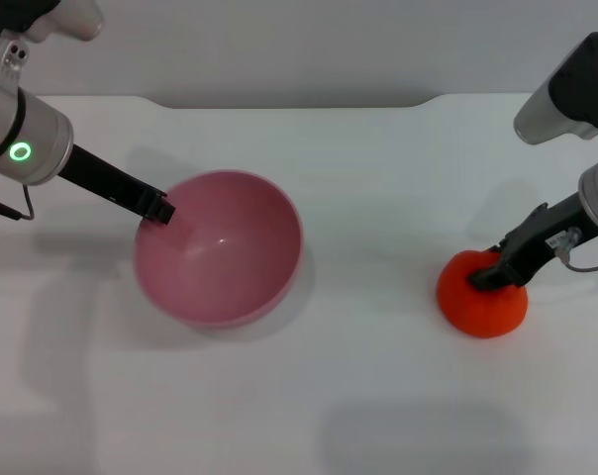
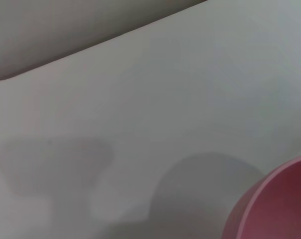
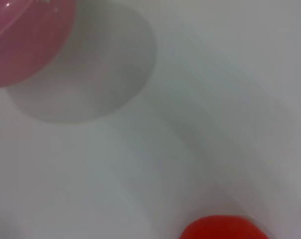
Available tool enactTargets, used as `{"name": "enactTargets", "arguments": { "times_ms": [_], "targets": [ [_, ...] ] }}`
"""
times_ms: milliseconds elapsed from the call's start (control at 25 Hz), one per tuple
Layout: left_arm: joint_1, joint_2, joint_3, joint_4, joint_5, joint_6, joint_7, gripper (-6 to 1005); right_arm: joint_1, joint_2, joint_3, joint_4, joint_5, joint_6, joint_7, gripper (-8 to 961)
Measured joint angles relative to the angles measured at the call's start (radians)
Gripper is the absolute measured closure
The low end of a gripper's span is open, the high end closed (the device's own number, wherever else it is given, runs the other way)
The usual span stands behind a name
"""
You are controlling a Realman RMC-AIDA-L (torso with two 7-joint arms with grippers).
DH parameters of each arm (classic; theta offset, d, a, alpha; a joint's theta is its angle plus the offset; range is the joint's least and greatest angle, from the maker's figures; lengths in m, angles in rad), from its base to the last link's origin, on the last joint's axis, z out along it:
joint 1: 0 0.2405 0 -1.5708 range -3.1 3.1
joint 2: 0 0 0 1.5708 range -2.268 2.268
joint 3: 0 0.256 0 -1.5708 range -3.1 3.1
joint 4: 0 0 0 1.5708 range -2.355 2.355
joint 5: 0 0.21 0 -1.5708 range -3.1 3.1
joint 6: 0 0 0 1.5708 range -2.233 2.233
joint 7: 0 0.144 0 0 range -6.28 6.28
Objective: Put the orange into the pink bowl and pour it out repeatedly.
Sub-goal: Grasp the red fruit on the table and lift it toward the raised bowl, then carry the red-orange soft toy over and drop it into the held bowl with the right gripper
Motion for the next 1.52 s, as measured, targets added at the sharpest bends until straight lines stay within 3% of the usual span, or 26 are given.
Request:
{"name": "enactTargets", "arguments": {
  "times_ms": [320,480,720,960,1200,1520],
  "targets": [
    [0.007,-0.001,0.0,0.0,-0.001,0.0,0.003,953,0.005,0.0,-0.009,-0.013,0.0,0.0,0.005,633],
    [0.007,-0.001,0.0,0.001,-0.001,0.002,0.003,953,-0.022,0.003,0.002,-0.115,0.013,0.005,0.023,733],
    [0.007,0.0,0.0,0.002,-0.001,0.003,0.007,953,-0.065,0.01,0.022,-0.351,0.072,0.029,0.087,785],
    [0.0,0.0,0.0,0.002,-0.001,0.003,0.008,953,-0.091,0.013,0.027,-0.506,0.321,0.057,0.051,833],
    [-0.016,-0.004,0.001,0.001,-0.001,0.0,0.008,953,-0.092,0.015,-0.049,-0.501,0.555,0.053,-0.087,841],
    [-0.025,-0.009,0.019,-0.002,-0.008,-0.006,0.008,954,-0.081,0.012,-0.194,-0.425,0.615,0.104,-0.17,843]
  ]
}}
